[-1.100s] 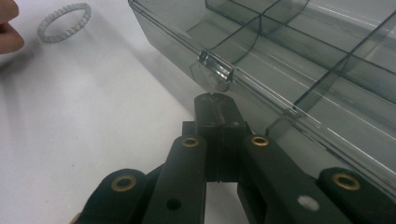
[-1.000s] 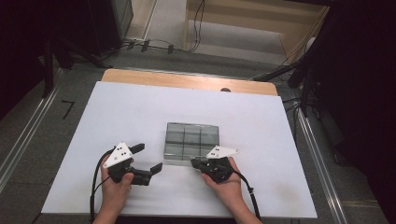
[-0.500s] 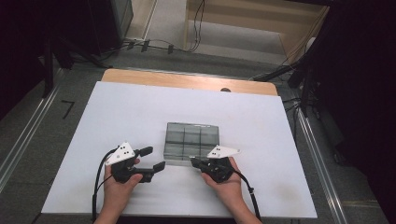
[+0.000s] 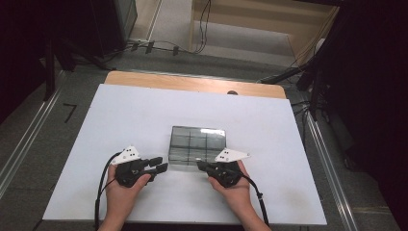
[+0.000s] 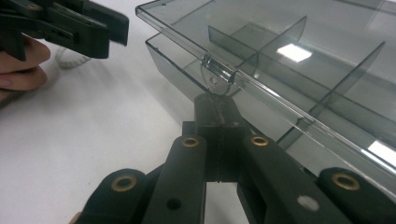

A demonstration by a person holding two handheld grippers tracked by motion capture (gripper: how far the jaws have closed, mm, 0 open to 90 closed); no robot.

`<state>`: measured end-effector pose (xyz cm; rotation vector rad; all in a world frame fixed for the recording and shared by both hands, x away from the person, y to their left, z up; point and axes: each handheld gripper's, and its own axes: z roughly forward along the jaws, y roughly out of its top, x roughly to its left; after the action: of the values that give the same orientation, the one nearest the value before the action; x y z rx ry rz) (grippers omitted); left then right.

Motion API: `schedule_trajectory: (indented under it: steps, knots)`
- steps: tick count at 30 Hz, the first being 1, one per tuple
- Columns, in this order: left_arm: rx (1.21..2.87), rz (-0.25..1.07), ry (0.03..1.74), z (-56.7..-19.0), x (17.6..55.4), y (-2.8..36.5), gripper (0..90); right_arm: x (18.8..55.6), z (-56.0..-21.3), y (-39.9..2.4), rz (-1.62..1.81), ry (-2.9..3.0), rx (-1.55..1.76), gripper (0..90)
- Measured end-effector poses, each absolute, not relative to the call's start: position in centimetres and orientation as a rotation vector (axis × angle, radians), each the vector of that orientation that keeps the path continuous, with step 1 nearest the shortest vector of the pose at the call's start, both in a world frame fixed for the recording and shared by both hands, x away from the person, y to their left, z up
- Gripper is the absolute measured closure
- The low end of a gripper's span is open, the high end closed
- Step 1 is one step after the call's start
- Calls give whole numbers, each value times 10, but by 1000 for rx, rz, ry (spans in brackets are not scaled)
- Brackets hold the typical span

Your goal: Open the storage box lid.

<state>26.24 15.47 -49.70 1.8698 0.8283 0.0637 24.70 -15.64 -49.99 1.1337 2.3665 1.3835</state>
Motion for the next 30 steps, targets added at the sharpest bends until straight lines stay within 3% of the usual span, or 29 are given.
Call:
schedule_trajectory:
  steps: [7,30]
  knots:
    - [1901,90,807,-494,263,149,898,247,-494,-156,1399,2353,1124,880]
    - [1869,106,817,-482,283,131,900,249,-479,-159,1437,2287,1118,881]
